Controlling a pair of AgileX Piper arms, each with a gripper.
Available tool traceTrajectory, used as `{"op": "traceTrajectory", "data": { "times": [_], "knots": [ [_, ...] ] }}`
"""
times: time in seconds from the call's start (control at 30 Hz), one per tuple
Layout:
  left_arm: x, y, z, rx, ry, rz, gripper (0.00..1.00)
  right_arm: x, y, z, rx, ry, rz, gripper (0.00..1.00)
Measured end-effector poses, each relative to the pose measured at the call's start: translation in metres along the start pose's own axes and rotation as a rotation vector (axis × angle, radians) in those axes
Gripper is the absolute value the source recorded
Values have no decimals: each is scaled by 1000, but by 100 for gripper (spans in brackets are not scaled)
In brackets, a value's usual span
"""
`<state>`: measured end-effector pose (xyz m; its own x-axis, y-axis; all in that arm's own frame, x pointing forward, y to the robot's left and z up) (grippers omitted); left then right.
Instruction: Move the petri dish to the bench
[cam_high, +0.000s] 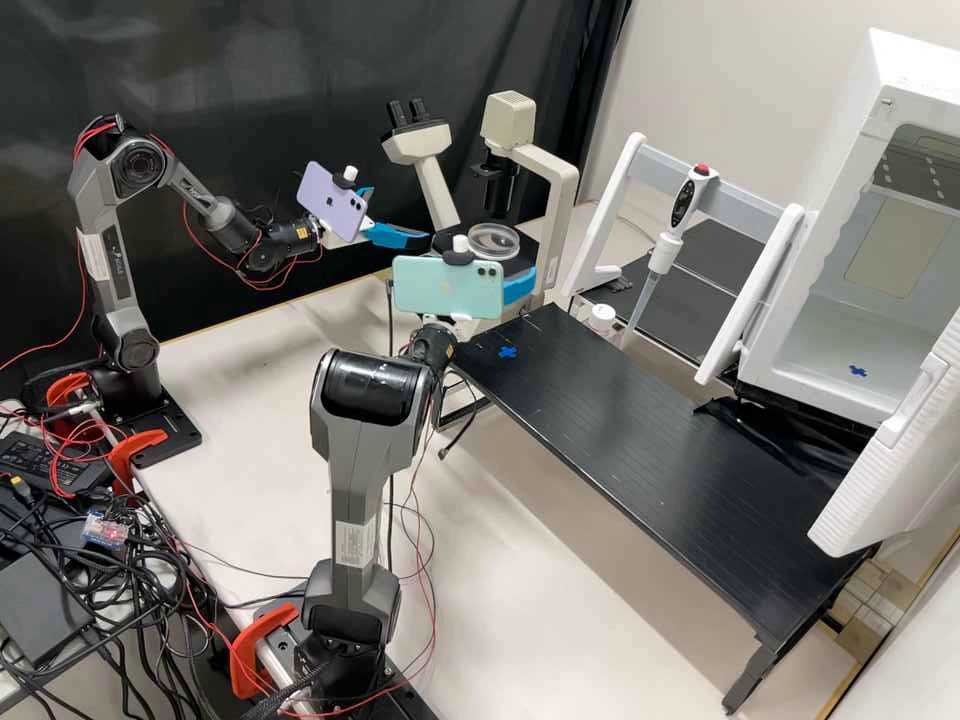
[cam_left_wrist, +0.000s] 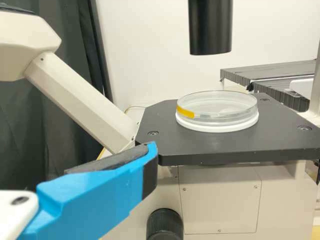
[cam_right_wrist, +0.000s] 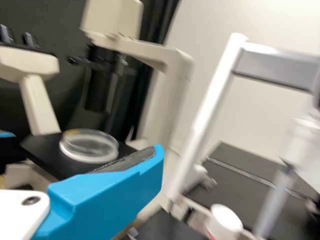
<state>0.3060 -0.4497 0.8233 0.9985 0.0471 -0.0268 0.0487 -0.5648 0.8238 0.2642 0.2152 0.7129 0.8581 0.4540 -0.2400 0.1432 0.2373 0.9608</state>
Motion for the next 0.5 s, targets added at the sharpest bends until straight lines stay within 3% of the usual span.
{"op": "traceTrajectory", "data": {
  "times": [0.23, 0.4, 0.5],
  "knots": [
    [0, 0, 0, 0, 0, 0, 100, 43, -6, -17, -37, 9, -34, 100],
    [0, 0, 0, 0, 0, 0, 100, 77, -8, -24, -35, -30, -60, 100],
    [0, 0, 0, 0, 0, 0, 100, 96, -9, -25, -52, -37, -82, 100]
  ]
}}
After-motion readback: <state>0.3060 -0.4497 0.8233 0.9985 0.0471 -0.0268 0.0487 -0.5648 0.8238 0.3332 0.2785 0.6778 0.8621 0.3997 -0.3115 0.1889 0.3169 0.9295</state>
